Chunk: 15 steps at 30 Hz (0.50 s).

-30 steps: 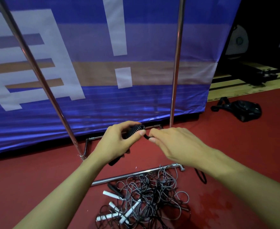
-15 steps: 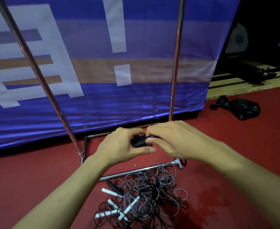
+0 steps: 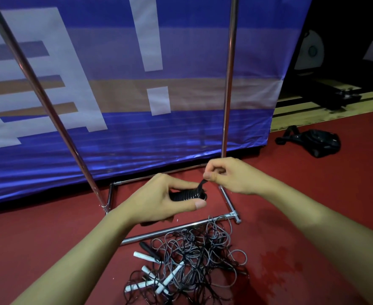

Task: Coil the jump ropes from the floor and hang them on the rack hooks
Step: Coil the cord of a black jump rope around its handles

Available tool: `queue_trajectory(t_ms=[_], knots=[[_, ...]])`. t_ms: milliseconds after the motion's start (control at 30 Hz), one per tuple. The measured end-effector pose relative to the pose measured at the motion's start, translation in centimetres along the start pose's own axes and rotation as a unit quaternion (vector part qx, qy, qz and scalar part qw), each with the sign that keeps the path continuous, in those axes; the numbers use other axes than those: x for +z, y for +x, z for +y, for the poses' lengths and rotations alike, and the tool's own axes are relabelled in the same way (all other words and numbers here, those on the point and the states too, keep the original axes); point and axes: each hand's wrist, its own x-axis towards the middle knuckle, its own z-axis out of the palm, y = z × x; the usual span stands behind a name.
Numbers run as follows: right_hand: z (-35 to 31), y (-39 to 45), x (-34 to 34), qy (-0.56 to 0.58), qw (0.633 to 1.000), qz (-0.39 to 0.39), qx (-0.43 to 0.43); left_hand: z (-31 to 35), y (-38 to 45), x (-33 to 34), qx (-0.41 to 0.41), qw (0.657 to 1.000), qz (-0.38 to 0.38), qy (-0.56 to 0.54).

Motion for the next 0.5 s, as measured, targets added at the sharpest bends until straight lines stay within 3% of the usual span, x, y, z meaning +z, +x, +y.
queue_trajectory(t_ms=[233,400,500], knots=[[1.0,-0.9,1.5,-0.009,0.997,-0.051,0.055,-0.3,-0.4,-0.5,-0.013,0.996,0.033,-0.079],[0.8,-0.7,1.5,0.004,1.0,0.017,0.024,0.0,-0.2,-0.3,-0.016,0.995,0.026,-0.095],[0.5,-0.4,1.2,0.099,0.992,0.072,0.029,-0.1,0.0,-0.2,-0.022,0.996,0.01,-0.09]])
